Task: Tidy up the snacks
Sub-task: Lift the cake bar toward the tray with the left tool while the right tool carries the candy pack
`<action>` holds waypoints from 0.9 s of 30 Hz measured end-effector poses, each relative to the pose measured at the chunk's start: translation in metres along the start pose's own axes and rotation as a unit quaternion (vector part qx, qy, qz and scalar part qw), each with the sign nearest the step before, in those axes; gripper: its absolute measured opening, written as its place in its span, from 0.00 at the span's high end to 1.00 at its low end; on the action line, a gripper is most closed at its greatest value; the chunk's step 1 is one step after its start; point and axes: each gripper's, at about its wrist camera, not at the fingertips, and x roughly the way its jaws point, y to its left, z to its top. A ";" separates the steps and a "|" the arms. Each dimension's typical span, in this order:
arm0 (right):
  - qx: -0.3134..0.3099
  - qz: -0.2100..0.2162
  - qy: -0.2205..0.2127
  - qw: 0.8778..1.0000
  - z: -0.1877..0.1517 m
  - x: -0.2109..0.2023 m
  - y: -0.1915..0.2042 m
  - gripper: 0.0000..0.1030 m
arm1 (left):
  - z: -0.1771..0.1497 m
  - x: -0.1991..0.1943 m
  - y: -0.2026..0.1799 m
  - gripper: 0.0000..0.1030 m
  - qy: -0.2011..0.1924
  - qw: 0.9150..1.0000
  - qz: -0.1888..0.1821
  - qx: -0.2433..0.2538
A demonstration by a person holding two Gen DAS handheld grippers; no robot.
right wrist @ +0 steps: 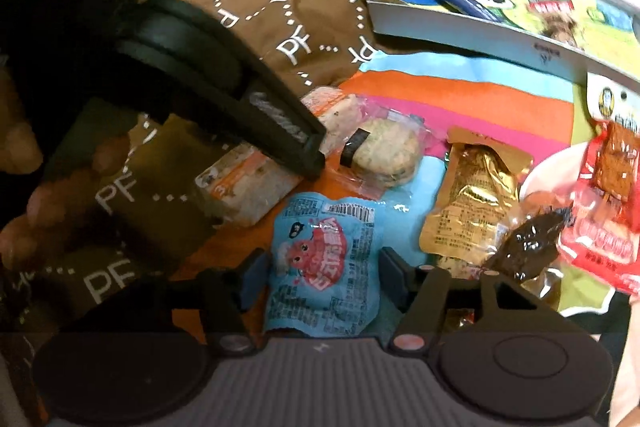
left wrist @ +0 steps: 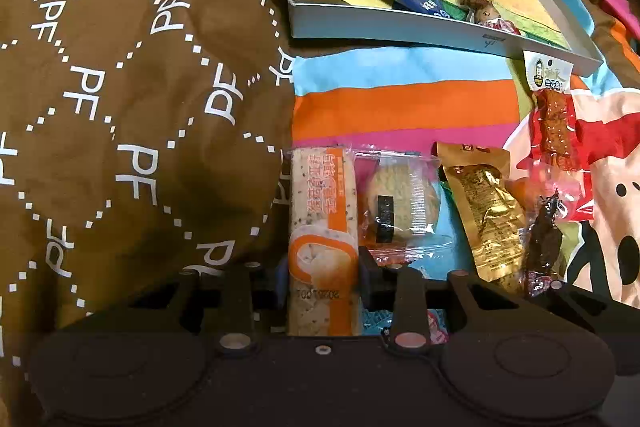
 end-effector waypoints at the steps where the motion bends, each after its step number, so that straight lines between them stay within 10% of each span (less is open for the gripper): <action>1: -0.012 -0.008 0.000 1.000 -0.001 -0.002 0.005 0.41 | 0.000 0.000 -0.001 0.66 -0.001 1.000 0.002 0.001; 14: -0.263 -0.137 -0.061 0.953 -0.033 -0.019 0.066 0.44 | -0.016 -0.030 -0.003 0.66 -0.030 0.999 0.004 -0.038; 27: -0.272 -0.203 -0.109 0.934 -0.028 -0.031 0.056 0.43 | -0.012 -0.064 0.005 0.66 -0.147 0.986 0.022 -0.080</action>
